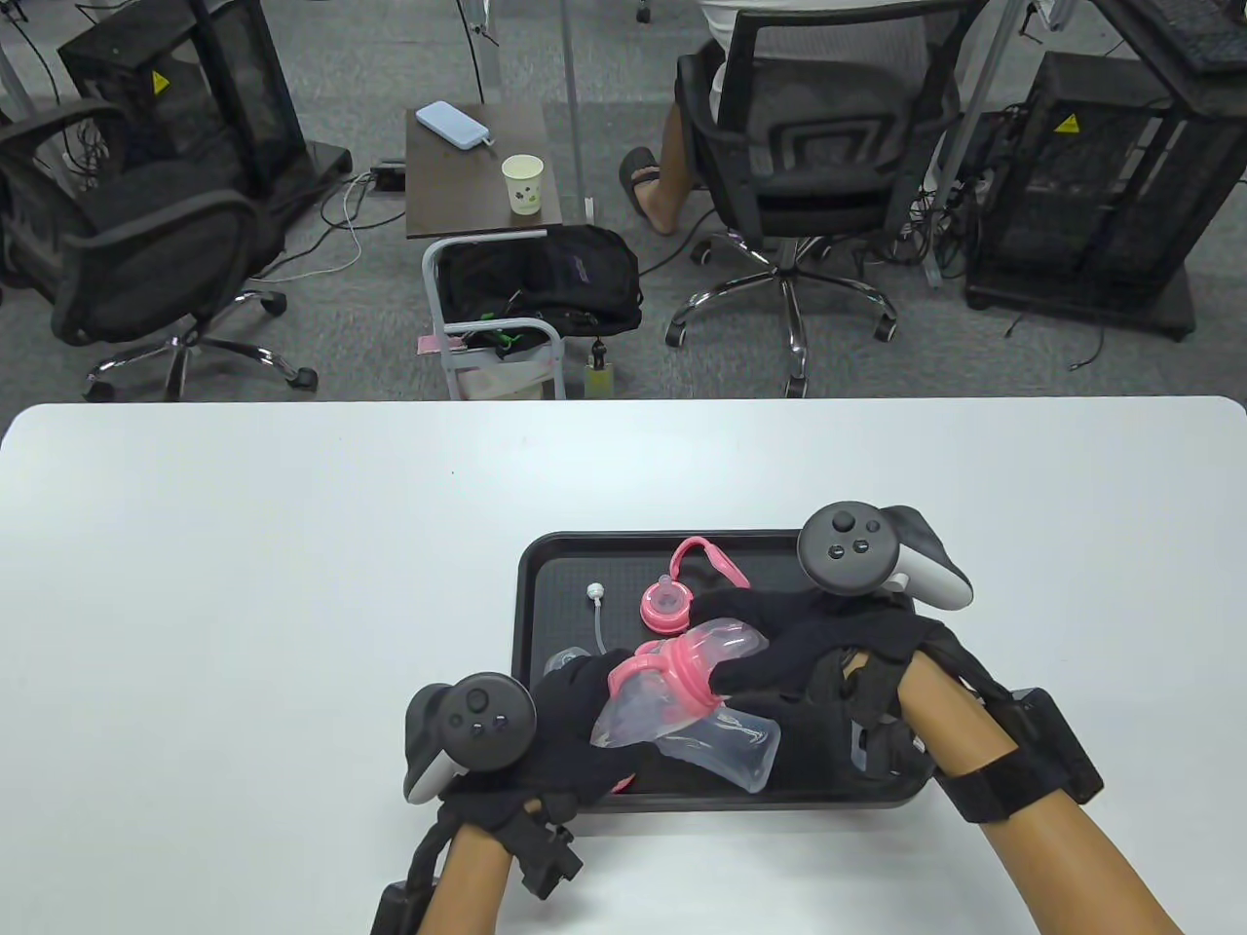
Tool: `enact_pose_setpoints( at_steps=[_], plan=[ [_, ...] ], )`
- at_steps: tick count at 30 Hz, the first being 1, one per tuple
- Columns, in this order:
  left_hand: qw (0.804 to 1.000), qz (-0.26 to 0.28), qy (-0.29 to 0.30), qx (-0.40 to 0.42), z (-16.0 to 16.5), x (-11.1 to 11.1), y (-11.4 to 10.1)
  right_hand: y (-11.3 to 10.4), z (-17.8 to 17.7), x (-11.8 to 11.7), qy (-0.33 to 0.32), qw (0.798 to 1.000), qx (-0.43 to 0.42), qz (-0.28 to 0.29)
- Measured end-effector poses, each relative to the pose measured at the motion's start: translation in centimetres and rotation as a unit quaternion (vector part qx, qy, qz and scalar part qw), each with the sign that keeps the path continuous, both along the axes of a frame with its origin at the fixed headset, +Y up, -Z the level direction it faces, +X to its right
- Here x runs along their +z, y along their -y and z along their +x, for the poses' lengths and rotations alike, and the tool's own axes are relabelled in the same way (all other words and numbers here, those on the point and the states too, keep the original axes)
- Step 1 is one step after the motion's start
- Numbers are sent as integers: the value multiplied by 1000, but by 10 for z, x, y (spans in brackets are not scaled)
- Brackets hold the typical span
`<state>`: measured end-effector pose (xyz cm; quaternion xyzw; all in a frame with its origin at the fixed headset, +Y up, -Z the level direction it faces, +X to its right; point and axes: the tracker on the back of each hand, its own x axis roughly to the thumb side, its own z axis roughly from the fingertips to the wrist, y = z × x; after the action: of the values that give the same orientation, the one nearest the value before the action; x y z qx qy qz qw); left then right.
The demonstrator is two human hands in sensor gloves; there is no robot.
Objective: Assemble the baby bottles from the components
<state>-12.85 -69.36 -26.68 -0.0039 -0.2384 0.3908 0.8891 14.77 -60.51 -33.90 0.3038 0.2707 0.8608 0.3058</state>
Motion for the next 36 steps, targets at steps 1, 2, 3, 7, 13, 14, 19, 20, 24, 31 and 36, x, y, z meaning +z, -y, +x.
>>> enact_pose_setpoints(
  at_steps=[1,2,3,7,13,14,19,20,24,31,36],
  plan=[
    [1000,11,-7,9,1,2,-1,-1,1,2,3,1000,-16,0],
    [1000,15,-9,9,3,3,-4,-2,1,4,7,1000,-22,6],
    [999,25,-23,2,4,6,-6,-2,1,6,1,1000,-11,5],
    [997,55,-47,-3,9,10,-7,0,3,8,7,1000,-20,2],
    [992,83,-87,-26,17,18,-8,5,4,8,10,1000,-16,3],
    [987,109,-110,-46,18,19,-9,7,3,6,8,1000,-23,-4],
    [984,123,-126,-43,23,24,-10,4,4,5,14,999,-40,-12],
    [982,129,-130,-47,24,25,-11,3,4,5,15,999,-42,-13],
    [975,145,-152,-72,26,29,-15,2,1,7,12,999,-31,-4],
    [974,151,-153,-66,30,30,-14,6,-1,9,20,999,-41,-24],
    [972,156,-157,-80,29,31,-17,13,0,9,34,998,-49,-37]
  ],
)
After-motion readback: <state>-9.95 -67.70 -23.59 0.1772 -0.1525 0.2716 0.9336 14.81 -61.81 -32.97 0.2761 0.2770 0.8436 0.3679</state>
